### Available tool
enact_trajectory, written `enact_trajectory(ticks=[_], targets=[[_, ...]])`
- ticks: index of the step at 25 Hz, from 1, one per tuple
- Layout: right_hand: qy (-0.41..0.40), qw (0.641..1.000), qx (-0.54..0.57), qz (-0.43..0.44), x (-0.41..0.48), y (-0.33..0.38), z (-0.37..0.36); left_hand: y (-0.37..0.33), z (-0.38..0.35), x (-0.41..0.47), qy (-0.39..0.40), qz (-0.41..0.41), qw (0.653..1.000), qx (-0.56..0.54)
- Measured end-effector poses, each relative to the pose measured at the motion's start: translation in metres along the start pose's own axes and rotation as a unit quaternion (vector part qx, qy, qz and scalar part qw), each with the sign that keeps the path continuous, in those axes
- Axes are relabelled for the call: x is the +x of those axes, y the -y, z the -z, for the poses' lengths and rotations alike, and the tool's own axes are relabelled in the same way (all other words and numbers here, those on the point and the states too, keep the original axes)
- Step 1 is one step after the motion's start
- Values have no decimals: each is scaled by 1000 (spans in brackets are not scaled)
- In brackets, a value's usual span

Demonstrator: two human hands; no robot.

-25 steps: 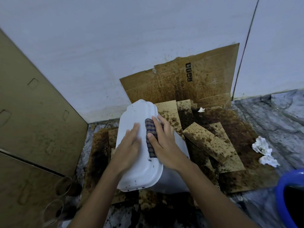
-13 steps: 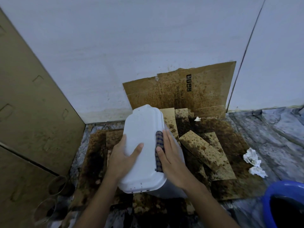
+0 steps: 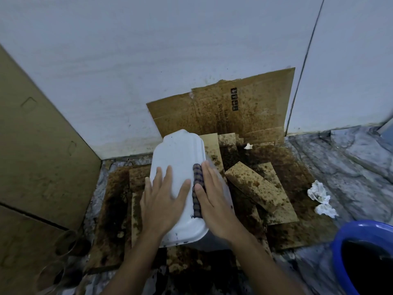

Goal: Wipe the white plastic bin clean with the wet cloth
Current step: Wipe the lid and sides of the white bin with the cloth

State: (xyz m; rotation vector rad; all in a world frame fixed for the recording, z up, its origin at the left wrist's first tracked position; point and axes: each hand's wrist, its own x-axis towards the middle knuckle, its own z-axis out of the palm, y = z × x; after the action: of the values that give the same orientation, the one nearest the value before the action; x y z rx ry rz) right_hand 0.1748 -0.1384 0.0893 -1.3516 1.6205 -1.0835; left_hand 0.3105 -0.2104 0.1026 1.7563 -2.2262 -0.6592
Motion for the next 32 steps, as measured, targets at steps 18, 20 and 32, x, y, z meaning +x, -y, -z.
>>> enact_trajectory(ticks=[18,20,32], targets=[[-22,999,-34,-2,157,8,10,23,4,1,2,23,1000,-19],[-33,999,-40,9,138,3,8,19,4,-1,4,23,1000,-14],[-38,999,-20,-3,-14,0,-26,19,1,-1,9,-6,1000,-10]])
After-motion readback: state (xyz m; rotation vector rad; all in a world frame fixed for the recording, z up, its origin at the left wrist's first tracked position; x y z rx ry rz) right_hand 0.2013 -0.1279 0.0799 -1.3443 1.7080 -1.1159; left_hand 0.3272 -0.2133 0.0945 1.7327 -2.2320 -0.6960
